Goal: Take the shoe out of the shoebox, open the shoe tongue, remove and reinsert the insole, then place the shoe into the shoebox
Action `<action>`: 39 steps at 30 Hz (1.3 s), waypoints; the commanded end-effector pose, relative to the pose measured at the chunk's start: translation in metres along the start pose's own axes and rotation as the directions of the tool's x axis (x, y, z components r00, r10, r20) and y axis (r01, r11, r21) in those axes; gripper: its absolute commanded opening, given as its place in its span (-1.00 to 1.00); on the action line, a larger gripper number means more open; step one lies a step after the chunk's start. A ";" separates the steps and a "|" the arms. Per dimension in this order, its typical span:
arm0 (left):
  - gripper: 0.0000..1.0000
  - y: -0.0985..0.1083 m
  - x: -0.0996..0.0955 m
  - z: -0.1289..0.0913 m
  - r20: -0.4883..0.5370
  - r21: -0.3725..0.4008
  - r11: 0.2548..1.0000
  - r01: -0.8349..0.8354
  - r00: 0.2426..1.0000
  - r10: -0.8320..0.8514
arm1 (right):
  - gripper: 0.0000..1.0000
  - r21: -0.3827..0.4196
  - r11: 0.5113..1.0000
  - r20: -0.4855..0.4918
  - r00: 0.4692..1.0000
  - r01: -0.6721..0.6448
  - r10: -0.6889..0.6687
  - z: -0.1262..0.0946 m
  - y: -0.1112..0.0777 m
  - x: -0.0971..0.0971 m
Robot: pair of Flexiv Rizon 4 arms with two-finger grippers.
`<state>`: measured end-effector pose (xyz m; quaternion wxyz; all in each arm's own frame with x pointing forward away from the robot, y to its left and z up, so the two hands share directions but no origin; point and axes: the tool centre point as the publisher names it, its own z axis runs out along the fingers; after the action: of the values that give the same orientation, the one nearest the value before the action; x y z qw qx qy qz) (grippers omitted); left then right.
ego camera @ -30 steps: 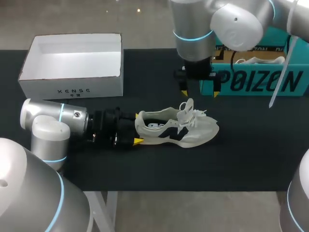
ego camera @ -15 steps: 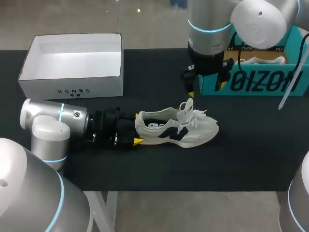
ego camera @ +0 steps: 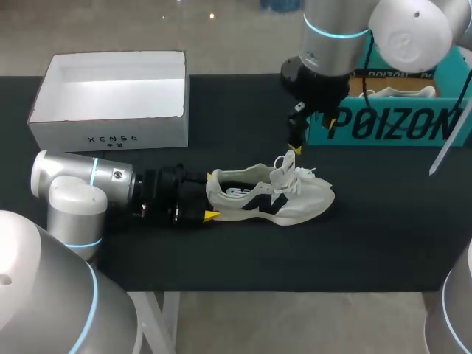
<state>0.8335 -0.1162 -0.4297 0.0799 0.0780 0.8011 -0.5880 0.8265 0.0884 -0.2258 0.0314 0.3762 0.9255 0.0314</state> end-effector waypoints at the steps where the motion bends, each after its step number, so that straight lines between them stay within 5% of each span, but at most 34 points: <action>1: -1.00 0.002 0.001 0.000 0.003 0.001 1.000 -0.002 1.000 0.002 | 1.00 -0.078 0.936 -0.110 0.930 0.344 -0.351 -0.002 0.005 0.007; 5: -1.00 0.002 0.001 0.000 0.003 0.001 1.000 -0.002 1.000 0.002 | 1.00 -0.080 0.905 -0.117 0.898 0.418 -0.424 -0.002 0.012 0.023; 8: -1.00 0.002 0.001 0.000 0.003 0.001 1.000 -0.002 1.000 0.002 | -0.94 -0.056 0.889 -0.128 0.880 0.454 -0.458 0.002 0.020 0.038; 9: -1.00 0.002 0.001 0.000 0.003 0.001 1.000 -0.002 1.000 0.002 | -1.00 -0.041 0.888 -0.129 0.878 0.459 -0.460 0.004 0.023 0.044; 21: -1.00 0.002 0.001 0.000 0.003 0.001 1.000 -0.002 1.000 0.002 | -1.00 0.028 0.874 -0.179 0.862 0.485 -0.473 0.042 0.058 0.090; 39: -1.00 0.002 0.001 0.000 0.003 0.001 1.000 -0.002 1.000 0.002 | -1.00 0.054 0.867 -0.218 0.853 0.495 -0.473 0.086 0.076 0.095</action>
<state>0.8335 -0.1162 -0.4297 0.0799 0.0780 0.8011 -0.5880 0.8143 0.2057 -0.3008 -0.0707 0.1273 0.9892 0.0156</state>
